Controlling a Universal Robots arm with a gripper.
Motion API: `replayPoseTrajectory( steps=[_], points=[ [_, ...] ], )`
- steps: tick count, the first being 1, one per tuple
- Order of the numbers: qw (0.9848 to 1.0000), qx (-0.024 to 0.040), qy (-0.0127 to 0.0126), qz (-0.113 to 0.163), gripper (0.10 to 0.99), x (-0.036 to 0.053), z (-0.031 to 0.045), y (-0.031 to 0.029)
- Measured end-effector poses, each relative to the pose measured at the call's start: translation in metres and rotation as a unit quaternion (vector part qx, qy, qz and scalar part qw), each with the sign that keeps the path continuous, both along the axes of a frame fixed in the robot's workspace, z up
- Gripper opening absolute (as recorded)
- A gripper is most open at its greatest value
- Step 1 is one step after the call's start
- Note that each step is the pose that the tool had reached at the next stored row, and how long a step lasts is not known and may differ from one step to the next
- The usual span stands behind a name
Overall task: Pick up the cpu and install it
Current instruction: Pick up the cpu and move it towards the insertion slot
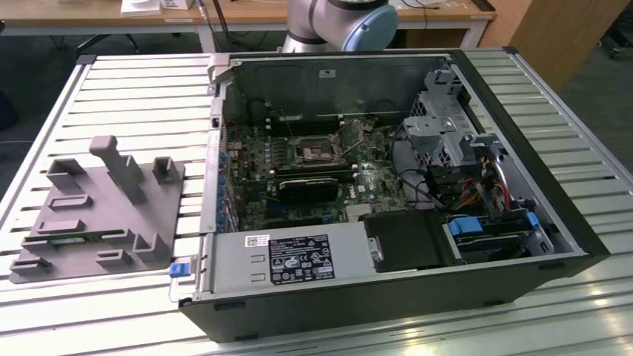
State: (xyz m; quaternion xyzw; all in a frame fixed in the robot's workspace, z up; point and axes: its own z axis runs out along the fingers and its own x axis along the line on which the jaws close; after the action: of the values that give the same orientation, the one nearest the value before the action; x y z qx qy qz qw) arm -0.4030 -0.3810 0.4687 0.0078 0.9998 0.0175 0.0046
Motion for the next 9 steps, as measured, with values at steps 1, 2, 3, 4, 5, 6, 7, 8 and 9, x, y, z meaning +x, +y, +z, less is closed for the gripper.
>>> replayPoseTrajectory(
  steps=[1,2,3,4,5,6,7,8,9],
  points=[
    [1.0000,0.0000,0.0000,0.000,0.533,0.0016,0.0000,0.0000],
    [1.0000,0.0000,0.0000,0.000,0.533,0.0038,0.0000,0.0000],
    [1.0000,0.0000,0.0000,0.000,0.533,0.0062,-0.0001,0.0000],
    [1.0000,0.0000,0.0000,0.000,0.533,0.0085,-0.0001,0.0000],
    [1.0000,0.0000,0.0000,0.000,0.533,0.0105,-0.0001,0.0000],
    [1.0000,0.0000,0.0000,0.000,0.533,0.0122,-0.0001,0.0000],
    [1.0000,0.0000,0.0000,0.000,0.533,0.0136,-0.0001,0.0000],
    [1.0000,0.0000,0.0000,0.000,0.533,0.0153,-0.0001,0.0000],
    [1.0000,0.0000,0.0000,0.000,0.533,0.0172,-0.0001,0.0000]
  ],
)
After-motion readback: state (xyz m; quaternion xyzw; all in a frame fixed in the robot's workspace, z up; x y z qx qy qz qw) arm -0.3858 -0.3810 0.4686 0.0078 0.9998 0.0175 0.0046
